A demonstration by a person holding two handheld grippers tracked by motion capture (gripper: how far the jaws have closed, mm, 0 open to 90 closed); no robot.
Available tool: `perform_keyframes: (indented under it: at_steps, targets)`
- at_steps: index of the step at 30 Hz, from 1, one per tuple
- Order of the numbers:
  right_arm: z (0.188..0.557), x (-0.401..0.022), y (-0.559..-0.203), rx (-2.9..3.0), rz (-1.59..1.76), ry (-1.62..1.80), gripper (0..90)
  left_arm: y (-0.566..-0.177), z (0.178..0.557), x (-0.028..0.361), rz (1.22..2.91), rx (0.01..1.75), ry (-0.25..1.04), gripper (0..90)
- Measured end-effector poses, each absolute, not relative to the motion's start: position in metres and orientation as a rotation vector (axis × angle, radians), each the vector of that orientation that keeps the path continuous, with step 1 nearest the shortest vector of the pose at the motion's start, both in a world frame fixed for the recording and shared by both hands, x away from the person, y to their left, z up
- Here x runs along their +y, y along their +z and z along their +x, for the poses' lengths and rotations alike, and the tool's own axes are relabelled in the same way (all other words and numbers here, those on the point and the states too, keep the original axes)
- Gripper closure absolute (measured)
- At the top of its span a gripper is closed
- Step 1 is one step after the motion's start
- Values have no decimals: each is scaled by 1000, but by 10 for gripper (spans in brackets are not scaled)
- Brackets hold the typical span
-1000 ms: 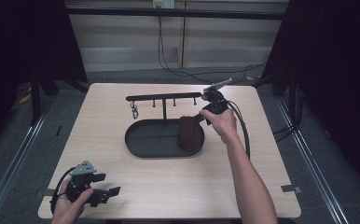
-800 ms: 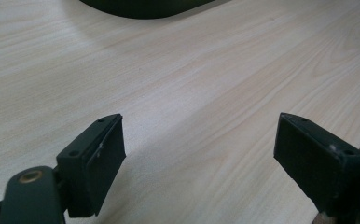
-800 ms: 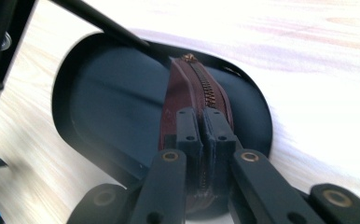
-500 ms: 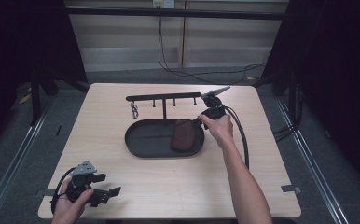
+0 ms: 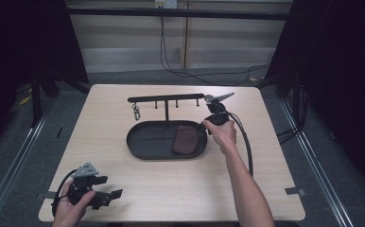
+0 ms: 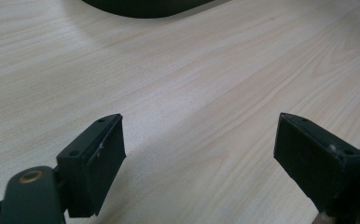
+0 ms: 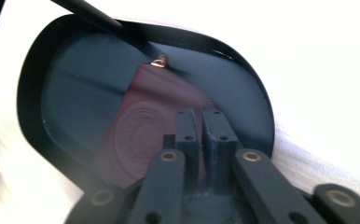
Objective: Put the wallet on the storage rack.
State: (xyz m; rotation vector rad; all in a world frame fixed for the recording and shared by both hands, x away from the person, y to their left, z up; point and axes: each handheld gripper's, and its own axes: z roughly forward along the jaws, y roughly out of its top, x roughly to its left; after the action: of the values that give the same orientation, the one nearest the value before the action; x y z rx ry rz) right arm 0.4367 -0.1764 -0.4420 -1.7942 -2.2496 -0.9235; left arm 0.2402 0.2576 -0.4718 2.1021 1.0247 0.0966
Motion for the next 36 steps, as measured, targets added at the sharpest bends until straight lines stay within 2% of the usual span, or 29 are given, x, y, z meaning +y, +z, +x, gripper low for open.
perform_keyframes:
  at_steps: [7,11,14,17,21,30,36]
  targets:
    - [433,-179,-437,-2282,-1791,-967,755,-471,240,258,2091,1031,96,163]
    - [430,-178,-435,-2308,-1760,-1041,648,-471,241,258,2096,1030,96,163]
    - [429,-178,-432,-2336,-1744,-1051,522,-472,241,258,2096,1031,96,163]
    - [425,-182,-429,-2343,-1725,-1089,433,-471,242,260,2093,1038,97,163]
    - [419,-187,-423,-2334,-1714,-1127,341,-472,242,260,2087,1048,98,163]
    - [401,-197,-411,-2363,-1693,-1199,218,-472,242,261,2083,1054,97,163]
    - [384,-207,-409,-2373,-1714,-1240,178,-472,242,260,2088,1057,98,163]
